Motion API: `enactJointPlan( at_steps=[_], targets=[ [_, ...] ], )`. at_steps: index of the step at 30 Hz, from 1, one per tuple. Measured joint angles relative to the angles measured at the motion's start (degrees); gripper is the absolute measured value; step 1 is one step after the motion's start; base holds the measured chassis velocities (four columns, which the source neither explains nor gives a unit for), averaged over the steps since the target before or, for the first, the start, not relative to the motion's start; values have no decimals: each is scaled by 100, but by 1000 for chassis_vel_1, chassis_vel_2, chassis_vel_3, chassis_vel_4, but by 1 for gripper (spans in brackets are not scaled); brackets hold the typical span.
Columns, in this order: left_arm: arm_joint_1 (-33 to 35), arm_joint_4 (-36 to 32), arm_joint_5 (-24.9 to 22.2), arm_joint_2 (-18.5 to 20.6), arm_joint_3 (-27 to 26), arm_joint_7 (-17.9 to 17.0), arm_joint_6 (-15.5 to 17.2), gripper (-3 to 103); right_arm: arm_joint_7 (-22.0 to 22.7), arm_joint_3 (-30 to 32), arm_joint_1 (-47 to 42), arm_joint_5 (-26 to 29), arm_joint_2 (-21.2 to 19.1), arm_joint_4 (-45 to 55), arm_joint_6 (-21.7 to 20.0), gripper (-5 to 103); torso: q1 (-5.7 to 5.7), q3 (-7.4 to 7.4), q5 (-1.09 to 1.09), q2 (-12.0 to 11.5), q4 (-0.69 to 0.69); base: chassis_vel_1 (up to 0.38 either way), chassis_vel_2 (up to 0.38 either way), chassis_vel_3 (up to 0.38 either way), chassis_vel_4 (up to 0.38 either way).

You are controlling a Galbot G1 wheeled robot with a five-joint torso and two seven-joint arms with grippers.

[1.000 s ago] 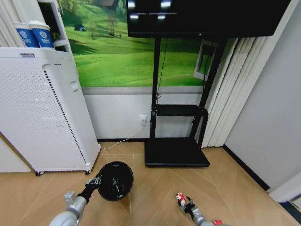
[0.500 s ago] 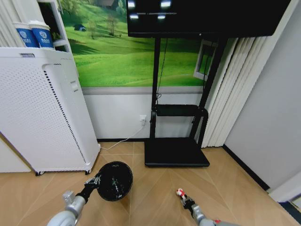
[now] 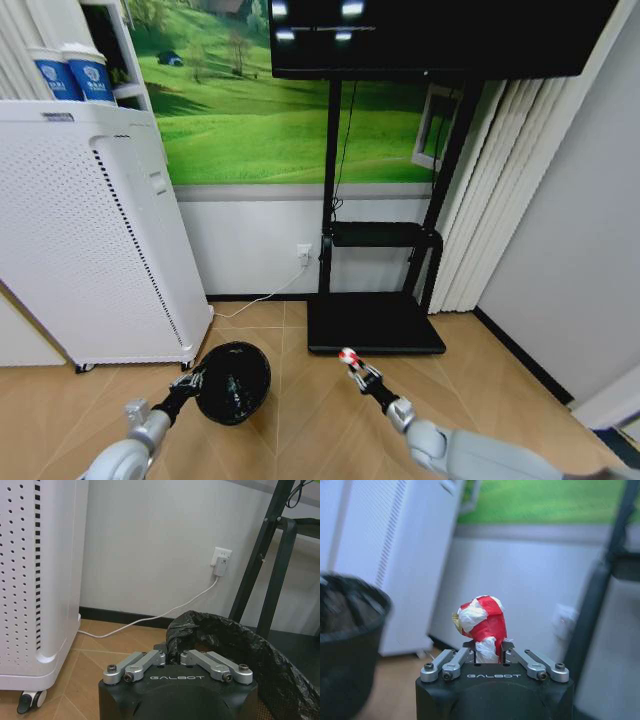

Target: Pick up the trash bin and place the garbage on the floor into it.

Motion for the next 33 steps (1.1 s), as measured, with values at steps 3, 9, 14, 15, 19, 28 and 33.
enactJointPlan(
  at_steps=[3, 9, 14, 15, 19, 28, 33],
  targets=[
    [-85, 16, -25, 5, 73, -4, 3, 7, -4, -475, 616, -162, 233, 247, 46, 23, 0, 0, 0, 0, 1, 0, 0, 0, 0],
    [-67, 9, -29, 0, 67, -16, 14, 7, 72, -1278, 1475, -159, 882, 239, 42, 23, 0, 0, 0, 0, 2, 0, 0, 0, 0],
    [-28, 4, -26, -65, 28, -26, 16, 7, 183, -2110, 2092, -39, 2060, -205, 46, 23, 1, 0, -1, 0, 2, 0, 0, 0, 0],
    [-18, -4, -33, -68, 8, -25, 16, 7, 221, -2276, 2162, 29, 2408, -266, 31, 23, 0, 0, -2, 0, 1, 0, 0, 0, 0],
    [0, -52, -60, -70, -30, -19, 15, 7, 332, -2548, 2216, 127, 2981, -396, -31, 23, 1, 0, 0, 1, 4, 0, 0, 0, 0],
    [46, -221, -87, -98, -67, 4, 14, 7, 543, -2857, 2218, 412, 3715, -943, -204, 31, 0, 0, 0, 1, 1, 0, 0, 0, 0],
    [94, -269, -56, -106, -73, 6, 11, 7, 554, -2852, 2195, 579, 3695, -1001, -230, 47, 0, 0, 0, 1, 2, 0, 0, 0, 0]
  ],
)
